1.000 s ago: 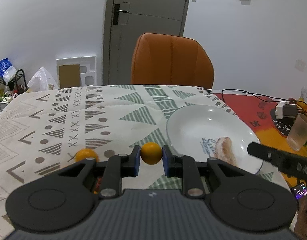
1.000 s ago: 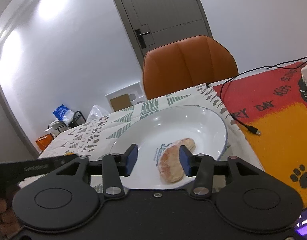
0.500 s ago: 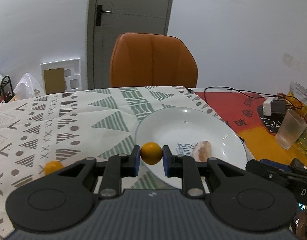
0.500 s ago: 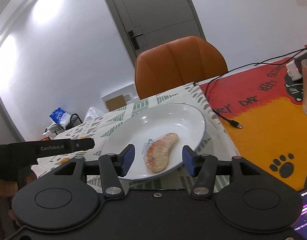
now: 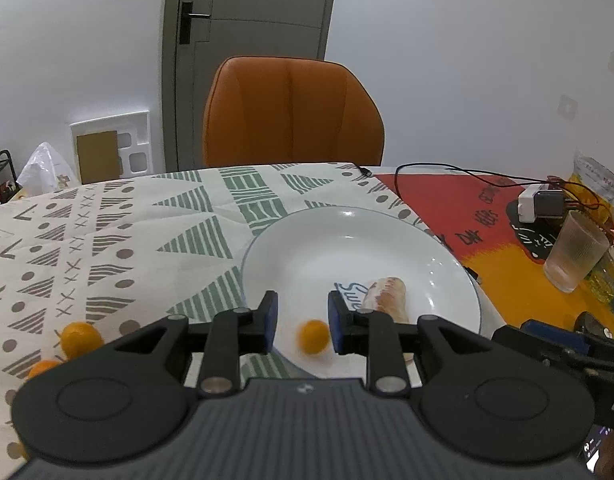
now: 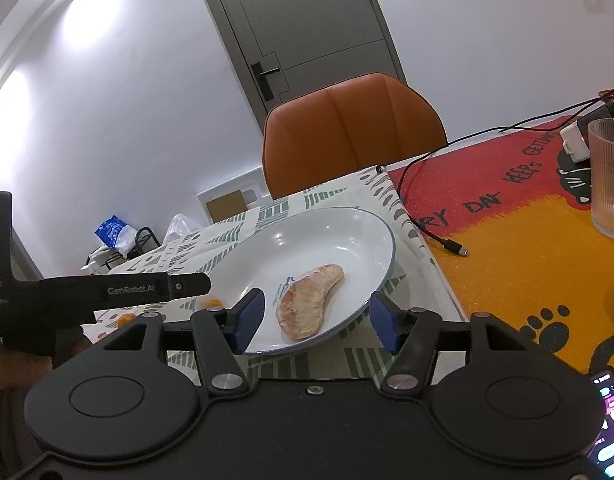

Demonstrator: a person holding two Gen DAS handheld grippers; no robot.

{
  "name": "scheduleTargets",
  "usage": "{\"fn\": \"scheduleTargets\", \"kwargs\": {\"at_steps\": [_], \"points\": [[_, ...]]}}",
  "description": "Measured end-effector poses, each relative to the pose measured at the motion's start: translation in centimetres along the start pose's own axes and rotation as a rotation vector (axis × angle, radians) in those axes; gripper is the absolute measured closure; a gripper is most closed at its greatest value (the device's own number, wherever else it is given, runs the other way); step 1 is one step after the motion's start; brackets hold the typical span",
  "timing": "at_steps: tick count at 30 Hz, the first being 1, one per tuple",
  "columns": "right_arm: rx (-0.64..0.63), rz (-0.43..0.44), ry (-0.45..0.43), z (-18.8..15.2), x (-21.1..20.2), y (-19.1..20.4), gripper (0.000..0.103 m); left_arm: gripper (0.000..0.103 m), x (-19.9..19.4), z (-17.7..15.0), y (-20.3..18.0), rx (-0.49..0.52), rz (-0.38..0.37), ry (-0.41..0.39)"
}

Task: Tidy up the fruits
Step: 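Open the left gripper to drop the orange into the white bowl, then move both tools back from the bowl to the fruit pile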

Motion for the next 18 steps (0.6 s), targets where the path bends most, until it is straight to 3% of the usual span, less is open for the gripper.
{"fn": "scheduleTargets", "kwargs": {"at_steps": [4, 7, 15, 18], "points": [[-0.002, 0.016, 0.002, 0.1, 0.1, 0.5, 0.043, 0.077, -0.6, -0.1, 1.2, -0.02, 0.019, 0.009], [-0.008, 0.024, 0.005, 0.2, 0.2, 0.9, 0.041, 0.071, -1.2, -0.2, 2.2, -0.037, 0.037, 0.012], [-0.026, 0.049, 0.003, 0.6, 0.4, 1.9, 0.028, 0.033, -3.6, 0.0, 4.3, -0.052, 0.093, -0.023], [-0.036, 0.062, 0.005, 0.7, 0.5, 2.5, 0.023, 0.027, -4.5, 0.0, 5.0, -0.053, 0.116, -0.032]]}}
Point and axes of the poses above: each gripper's, at about its wrist camera, not at the fingertips, and x roughly the way its jaws point, y to its left, z to its top, the point moved 9 cm from there along x, roughly the way its jaws point, and after that the axes turned 3 degrees about -y, right-handed, at the moved point
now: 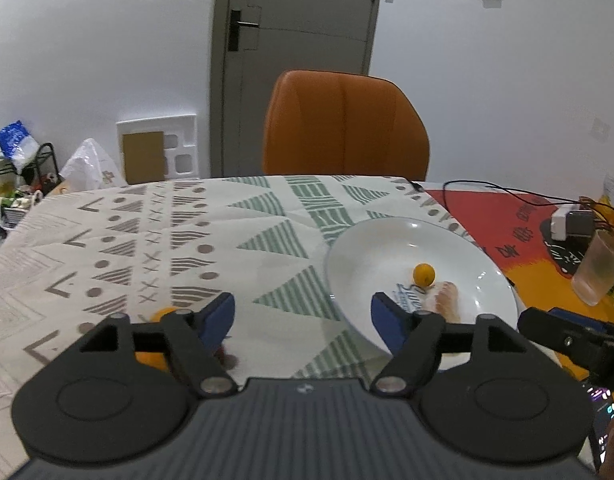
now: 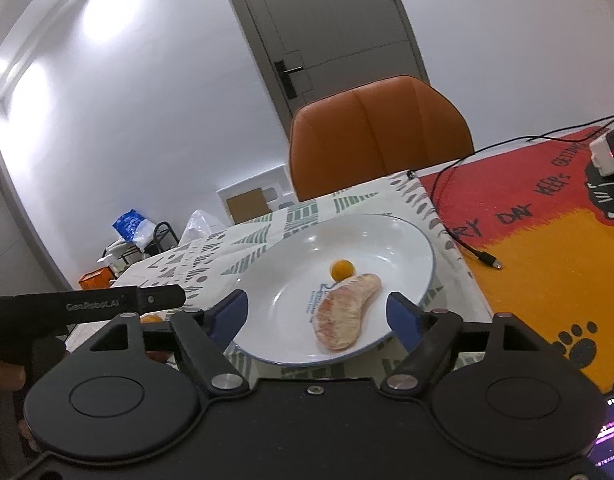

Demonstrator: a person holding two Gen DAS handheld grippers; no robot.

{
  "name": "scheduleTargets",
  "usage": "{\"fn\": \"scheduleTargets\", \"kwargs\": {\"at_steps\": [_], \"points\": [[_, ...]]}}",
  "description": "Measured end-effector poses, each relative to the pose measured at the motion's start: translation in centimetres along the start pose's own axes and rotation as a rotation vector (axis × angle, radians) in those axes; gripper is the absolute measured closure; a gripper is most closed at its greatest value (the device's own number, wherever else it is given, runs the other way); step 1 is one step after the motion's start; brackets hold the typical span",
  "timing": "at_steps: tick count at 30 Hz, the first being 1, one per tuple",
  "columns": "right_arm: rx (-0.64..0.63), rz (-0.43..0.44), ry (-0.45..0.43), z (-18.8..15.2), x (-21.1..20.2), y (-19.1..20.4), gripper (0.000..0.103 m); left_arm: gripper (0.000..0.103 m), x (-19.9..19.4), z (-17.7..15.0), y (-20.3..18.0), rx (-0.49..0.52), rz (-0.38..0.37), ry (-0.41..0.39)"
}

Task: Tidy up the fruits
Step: 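Move both tools back from the bowl to the fruit pile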

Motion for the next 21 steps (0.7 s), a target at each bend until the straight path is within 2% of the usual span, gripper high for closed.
{"fn": "scheduleTargets", "kwargs": {"at_steps": [8, 21], "points": [[-0.021, 0.035, -0.006, 0.4, 0.3, 1.4, 0.0, 0.021, -1.6, 0.1, 2.1, -0.03, 0.043, -0.022], [-0.054, 0.03, 0.01, -0.2, 1.5, 2.8, 0.0, 0.018, -3.6, -1.2, 5.3, -0.066, 0.117, -0.026]]}}
Point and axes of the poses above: each gripper's, at about its wrist camera, not at the fingertips, and x roughly the way its jaws point, y to its left, z to its top, the point moved 9 cm from there along x, roughly the way its jaws point, and after that the axes turned 3 degrees about -y, right-handed, at the moved point
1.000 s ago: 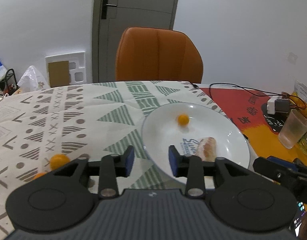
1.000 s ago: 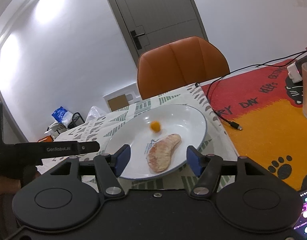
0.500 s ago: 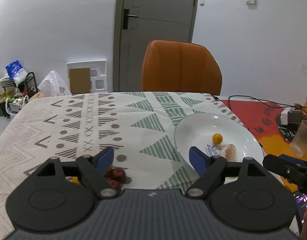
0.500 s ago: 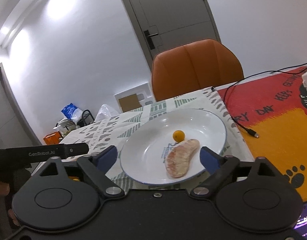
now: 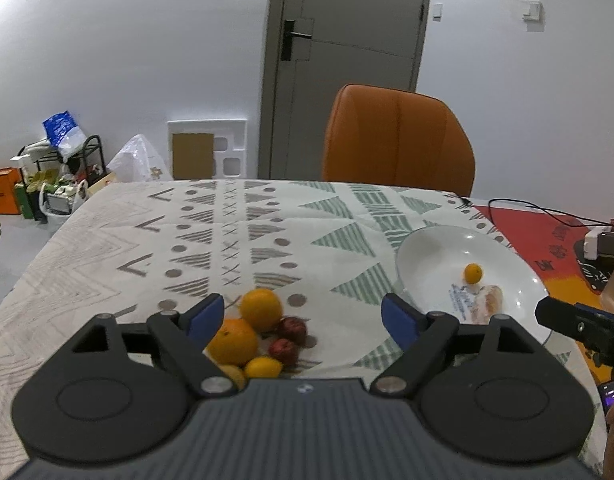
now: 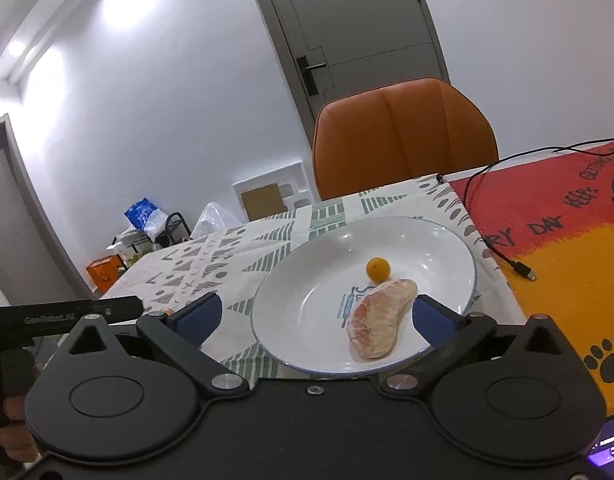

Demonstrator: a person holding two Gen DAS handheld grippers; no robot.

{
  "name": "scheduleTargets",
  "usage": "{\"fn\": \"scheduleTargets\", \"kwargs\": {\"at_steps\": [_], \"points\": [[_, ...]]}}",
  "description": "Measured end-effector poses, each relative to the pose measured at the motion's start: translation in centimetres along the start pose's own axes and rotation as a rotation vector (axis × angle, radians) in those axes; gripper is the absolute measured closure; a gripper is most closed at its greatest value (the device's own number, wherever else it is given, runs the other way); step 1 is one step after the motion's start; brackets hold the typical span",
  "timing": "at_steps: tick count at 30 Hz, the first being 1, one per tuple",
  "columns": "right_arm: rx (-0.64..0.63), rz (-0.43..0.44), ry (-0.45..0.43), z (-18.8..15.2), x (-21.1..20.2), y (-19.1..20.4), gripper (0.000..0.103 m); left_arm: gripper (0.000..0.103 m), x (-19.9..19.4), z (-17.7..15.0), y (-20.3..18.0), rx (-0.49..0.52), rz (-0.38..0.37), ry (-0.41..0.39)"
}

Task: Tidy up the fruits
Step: 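Move both tools back from the bowl to the fruit pile, then grasp the brownish round fruit with the left gripper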

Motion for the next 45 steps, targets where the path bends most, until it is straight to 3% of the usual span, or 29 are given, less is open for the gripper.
{"fn": "scheduleTargets", "kwargs": {"at_steps": [10, 20, 32, 41, 45], "points": [[-0.056, 0.07, 0.04, -1.1, 1.2, 2.6, 0.0, 0.019, -1.2, -1.9, 3.1, -0.019, 0.063, 0.022], [-0.073, 0.195, 0.1, -2.5, 2.2, 6.1, 0.0, 0.021, -1.2, -3.9, 5.4, -0.04, 0.096, 0.057], [-0.095, 0.227, 0.152, -4.1, 3.4, 8.1, 0.0, 0.05, 0.1, -5.3, 7.3, -0.081, 0.094, 0.087], [-0.111, 0.254, 0.194, -5.3, 4.4, 9.9, 0.0, 0.07, 1.5, -5.8, 7.9, -0.119, 0.049, 0.113], [-0.133, 0.271, 0.213, -5.8, 4.9, 10.9, 0.001, 0.071, 1.8, -5.9, 8.2, -0.147, 0.024, 0.115]]}}
Point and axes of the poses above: each gripper's, at about its wrist camera, not at the fingertips, and x roughly the way its jaws point, y to its left, z to its top, the point moved 9 cm from there along x, roughly the way its jaws point, and after that the axes turned 3 degrees about -y, right-handed, at the moved point
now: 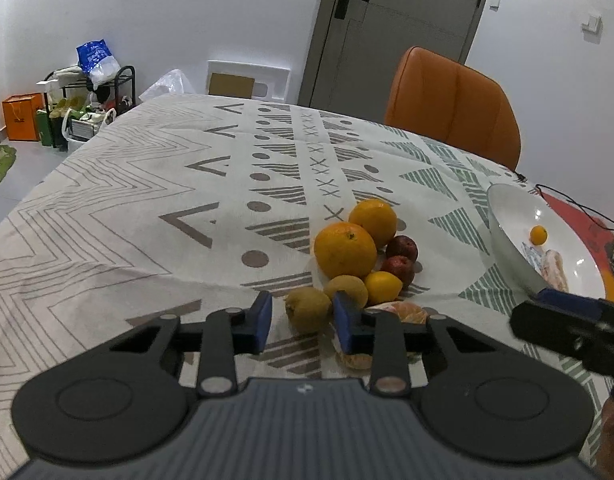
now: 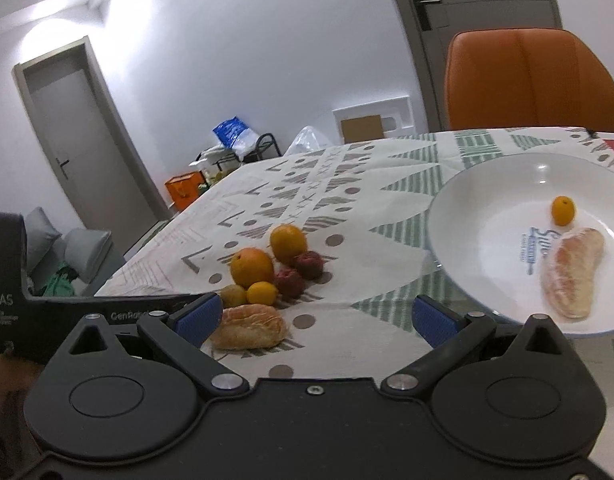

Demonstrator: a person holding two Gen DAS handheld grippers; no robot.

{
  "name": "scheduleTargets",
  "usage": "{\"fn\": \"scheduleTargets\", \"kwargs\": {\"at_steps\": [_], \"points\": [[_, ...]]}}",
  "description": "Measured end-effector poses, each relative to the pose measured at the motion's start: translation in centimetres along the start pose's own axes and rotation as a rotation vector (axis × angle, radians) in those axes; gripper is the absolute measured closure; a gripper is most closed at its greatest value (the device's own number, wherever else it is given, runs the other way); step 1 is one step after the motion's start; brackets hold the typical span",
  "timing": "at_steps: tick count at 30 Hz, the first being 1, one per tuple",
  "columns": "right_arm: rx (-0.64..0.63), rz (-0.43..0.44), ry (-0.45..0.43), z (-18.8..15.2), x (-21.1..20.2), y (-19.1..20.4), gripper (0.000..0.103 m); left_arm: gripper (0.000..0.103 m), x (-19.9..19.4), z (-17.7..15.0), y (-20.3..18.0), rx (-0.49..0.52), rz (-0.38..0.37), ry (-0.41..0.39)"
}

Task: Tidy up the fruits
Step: 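Grasp the brownish round fruit with the left gripper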

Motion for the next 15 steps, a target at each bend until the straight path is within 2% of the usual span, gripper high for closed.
{"fn": "scheduleTargets", "kwargs": {"at_steps": [5, 13, 15], "points": [[-0.012, 0.024, 0.028, -0.5, 1.0, 1.0, 0.006, 0.071, 0.2, -0.1, 0.3, -0.024, -0.026, 0.009], [-0.032, 0.041, 0.051, -0.8, 1.9, 2.1, 0.006, 0.071, 0.6, -0.3, 0.2, -0.027, -0.047, 0.021], [-0.034, 0.041, 0.054, -0.8, 2.0, 2.1, 0.006, 0.078, 0.6, -0.3, 0.0, -0.021, -0.05, 0.019]]}}
Point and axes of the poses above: each gripper's, at about its wrist camera, not at the fingertips, and x roughly the way its jaws point, y to its left, z to its top, the point moved 9 cm from there along x, roughly the way its jaws point, and after that the axes turned 3 degrees about -y, right-handed, at the moved point
